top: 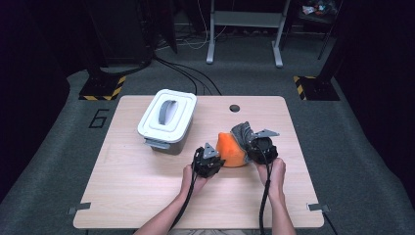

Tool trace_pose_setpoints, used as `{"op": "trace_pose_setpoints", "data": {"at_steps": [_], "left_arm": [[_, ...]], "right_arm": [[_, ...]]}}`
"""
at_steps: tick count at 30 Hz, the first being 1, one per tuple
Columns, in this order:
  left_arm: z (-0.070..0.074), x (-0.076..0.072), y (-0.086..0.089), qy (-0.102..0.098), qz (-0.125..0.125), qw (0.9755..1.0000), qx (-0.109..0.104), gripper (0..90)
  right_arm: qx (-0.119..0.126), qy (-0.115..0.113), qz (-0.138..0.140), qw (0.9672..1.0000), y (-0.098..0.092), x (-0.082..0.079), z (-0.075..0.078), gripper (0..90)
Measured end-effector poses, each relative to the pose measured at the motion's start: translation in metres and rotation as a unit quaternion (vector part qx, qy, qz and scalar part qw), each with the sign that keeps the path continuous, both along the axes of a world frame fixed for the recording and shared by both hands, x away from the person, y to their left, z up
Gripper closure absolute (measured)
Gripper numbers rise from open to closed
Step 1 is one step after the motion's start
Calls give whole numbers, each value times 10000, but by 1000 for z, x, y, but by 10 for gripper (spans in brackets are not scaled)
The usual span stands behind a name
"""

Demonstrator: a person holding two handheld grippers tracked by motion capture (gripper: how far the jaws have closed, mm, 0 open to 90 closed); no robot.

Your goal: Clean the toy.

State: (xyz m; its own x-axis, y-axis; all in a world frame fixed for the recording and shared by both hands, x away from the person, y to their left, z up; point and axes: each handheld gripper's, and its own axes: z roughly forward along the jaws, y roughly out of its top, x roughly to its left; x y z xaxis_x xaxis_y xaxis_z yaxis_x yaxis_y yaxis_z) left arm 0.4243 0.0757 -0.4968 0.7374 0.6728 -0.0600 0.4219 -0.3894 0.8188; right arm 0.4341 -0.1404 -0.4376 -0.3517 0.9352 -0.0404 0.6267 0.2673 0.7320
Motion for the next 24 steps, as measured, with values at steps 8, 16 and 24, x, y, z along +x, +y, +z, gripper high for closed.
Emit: {"op": "trace_pose_setpoints", "data": {"at_steps": [8, 16, 24], "left_arm": [[0, 0, 0, 18, 5, 10000, -12, 782], [0, 0, 0, 12, -2, 10000, 7, 782], [0, 0, 0, 15, 8, 10000, 22, 782]], "right_arm": [[64, 186, -272, 9994, -16, 7, -15, 725], [47, 464, -394, 9981, -23, 17, -30, 725], [-57, 850, -483, 9952, -28, 27, -50, 724]]}}
